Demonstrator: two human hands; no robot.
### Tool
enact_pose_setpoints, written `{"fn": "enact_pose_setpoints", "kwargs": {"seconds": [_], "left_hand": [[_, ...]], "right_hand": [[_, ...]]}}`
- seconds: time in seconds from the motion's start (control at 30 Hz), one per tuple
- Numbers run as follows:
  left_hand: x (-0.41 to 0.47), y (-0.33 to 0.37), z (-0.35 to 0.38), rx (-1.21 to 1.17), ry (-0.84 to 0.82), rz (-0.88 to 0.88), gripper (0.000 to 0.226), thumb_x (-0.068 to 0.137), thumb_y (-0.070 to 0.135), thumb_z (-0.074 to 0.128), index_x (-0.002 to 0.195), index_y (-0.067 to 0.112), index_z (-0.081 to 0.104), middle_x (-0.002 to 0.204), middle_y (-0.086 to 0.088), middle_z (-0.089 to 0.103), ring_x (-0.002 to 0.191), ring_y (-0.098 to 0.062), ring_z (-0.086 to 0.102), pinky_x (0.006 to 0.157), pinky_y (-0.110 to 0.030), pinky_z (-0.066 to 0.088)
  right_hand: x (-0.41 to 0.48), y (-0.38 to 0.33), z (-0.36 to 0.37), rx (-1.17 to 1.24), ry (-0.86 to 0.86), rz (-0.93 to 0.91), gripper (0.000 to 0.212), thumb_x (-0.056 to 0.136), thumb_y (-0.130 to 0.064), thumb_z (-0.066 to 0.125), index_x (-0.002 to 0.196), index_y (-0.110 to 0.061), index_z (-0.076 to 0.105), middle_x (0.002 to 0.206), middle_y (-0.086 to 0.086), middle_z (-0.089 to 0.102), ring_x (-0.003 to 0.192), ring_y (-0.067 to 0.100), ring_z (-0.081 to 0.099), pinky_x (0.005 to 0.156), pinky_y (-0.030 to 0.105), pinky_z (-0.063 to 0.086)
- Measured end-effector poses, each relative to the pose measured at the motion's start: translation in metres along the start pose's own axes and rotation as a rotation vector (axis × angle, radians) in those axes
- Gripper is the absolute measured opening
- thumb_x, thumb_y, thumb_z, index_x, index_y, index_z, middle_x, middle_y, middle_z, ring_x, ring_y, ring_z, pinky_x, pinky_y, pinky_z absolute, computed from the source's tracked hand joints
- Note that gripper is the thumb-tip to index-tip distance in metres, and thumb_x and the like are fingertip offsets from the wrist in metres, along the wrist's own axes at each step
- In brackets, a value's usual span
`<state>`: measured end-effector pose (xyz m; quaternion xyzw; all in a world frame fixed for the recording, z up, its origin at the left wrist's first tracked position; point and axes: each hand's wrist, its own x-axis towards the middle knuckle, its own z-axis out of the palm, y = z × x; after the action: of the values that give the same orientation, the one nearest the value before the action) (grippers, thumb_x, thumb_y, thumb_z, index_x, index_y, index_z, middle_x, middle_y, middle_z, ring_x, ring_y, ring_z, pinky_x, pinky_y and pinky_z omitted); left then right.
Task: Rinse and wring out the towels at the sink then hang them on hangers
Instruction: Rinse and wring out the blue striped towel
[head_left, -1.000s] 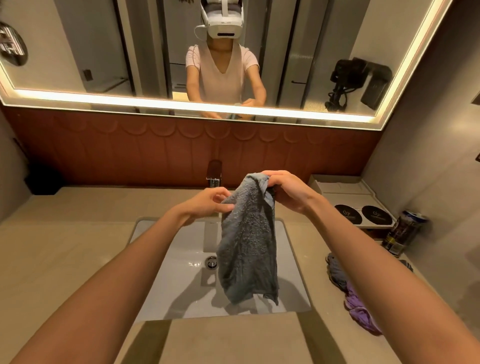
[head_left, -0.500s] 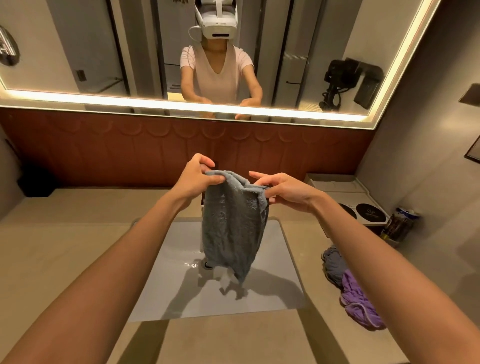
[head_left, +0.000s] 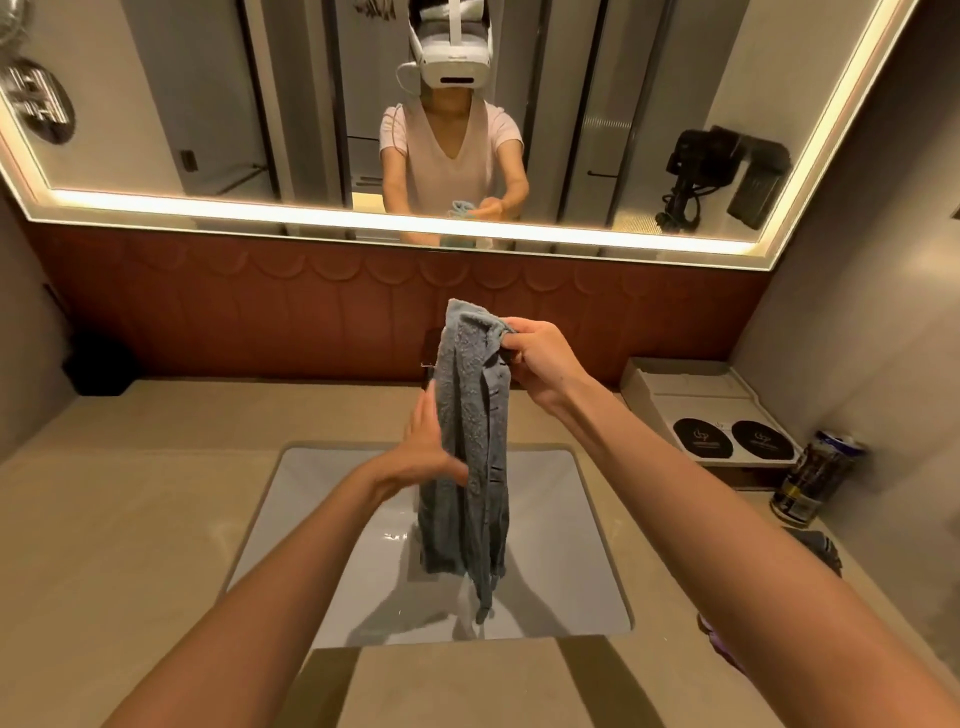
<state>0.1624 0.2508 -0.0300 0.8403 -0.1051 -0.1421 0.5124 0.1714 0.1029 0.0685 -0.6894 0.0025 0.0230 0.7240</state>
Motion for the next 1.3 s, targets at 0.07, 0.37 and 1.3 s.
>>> {"fn": "enact_pose_setpoints", "kwargs": {"seconds": [0.07,0.37,1.3], "left_hand": [[0.002,-0.008,0.016,0.117,0.008,-0.01,0.147,0.051,0.031,0.088,0.144,0.02,-0.024,0.155,-0.001,-0.018,0.144,-0.022,-0.01,0.118,-0.049,0.008],[0.023,-0.003,0.041,-0.189,0.343,-0.012,0.106,0.058,0.013,0.086,0.142,0.018,0.021,0.14,-0.007,0.037,0.131,-0.025,0.036,0.106,-0.043,0.037],[0.034,0.068,0.037,-0.402,0.555,-0.041,0.037,0.071,-0.016,0.05,0.07,0.019,0.061,0.081,-0.006,0.061,0.076,-0.018,0.057,0.063,-0.022,0.048]], "right_hand": [[-0.001,-0.003,0.008,0.045,0.015,0.006,0.035,0.089,0.011,0.035,0.115,0.01,0.059,0.06,0.0,0.063,0.041,0.0,0.054,0.041,0.011,0.04],[-0.008,-0.021,0.007,0.384,0.087,0.008,0.038,0.091,0.012,0.03,0.123,0.011,0.051,0.088,0.011,0.061,0.082,0.018,0.058,0.101,0.041,0.041],[-0.011,0.092,-0.059,0.157,0.156,0.388,0.05,0.099,-0.043,0.028,0.132,-0.013,0.05,0.148,0.003,0.035,0.139,0.02,0.027,0.11,0.039,0.022]]}}
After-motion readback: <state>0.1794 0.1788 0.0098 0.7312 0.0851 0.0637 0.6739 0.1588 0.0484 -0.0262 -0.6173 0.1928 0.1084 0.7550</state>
